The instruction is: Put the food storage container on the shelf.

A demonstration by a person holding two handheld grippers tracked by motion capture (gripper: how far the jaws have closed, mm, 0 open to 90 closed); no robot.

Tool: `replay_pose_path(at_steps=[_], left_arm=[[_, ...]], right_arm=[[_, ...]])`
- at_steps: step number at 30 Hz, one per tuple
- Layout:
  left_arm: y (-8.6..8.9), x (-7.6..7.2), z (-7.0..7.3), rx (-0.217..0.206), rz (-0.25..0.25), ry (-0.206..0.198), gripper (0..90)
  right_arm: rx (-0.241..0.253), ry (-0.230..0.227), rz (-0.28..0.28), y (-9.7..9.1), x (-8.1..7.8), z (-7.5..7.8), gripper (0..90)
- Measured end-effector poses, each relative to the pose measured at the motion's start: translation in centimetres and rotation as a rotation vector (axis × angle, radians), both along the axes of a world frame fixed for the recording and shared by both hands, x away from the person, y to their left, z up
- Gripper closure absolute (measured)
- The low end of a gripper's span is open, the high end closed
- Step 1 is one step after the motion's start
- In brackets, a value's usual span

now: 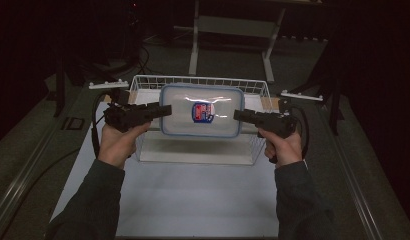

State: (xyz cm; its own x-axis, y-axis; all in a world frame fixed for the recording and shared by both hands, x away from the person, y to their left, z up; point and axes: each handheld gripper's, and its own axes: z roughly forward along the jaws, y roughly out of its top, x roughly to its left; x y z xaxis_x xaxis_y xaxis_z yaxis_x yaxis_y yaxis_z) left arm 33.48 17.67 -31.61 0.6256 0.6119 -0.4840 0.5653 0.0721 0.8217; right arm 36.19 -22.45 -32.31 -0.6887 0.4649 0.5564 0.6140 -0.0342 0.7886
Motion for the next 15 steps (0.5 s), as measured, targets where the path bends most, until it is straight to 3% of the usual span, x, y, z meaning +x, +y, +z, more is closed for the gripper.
replay_pose_path(at_steps=[9, 15], left_arm=[[0.1, 0.9, -0.3, 0.005, 0.014, 0.02, 51.2], [0.2, 1.5, -0.6, -0.016, 0.02, 0.028, 51.1]], right_arm=[[-0.017, 0.029, -0.015, 0.5, 1.5, -0.4, 51.7], [-0.017, 0.033, -0.023, 0.5, 1.8, -0.4, 51.7]])
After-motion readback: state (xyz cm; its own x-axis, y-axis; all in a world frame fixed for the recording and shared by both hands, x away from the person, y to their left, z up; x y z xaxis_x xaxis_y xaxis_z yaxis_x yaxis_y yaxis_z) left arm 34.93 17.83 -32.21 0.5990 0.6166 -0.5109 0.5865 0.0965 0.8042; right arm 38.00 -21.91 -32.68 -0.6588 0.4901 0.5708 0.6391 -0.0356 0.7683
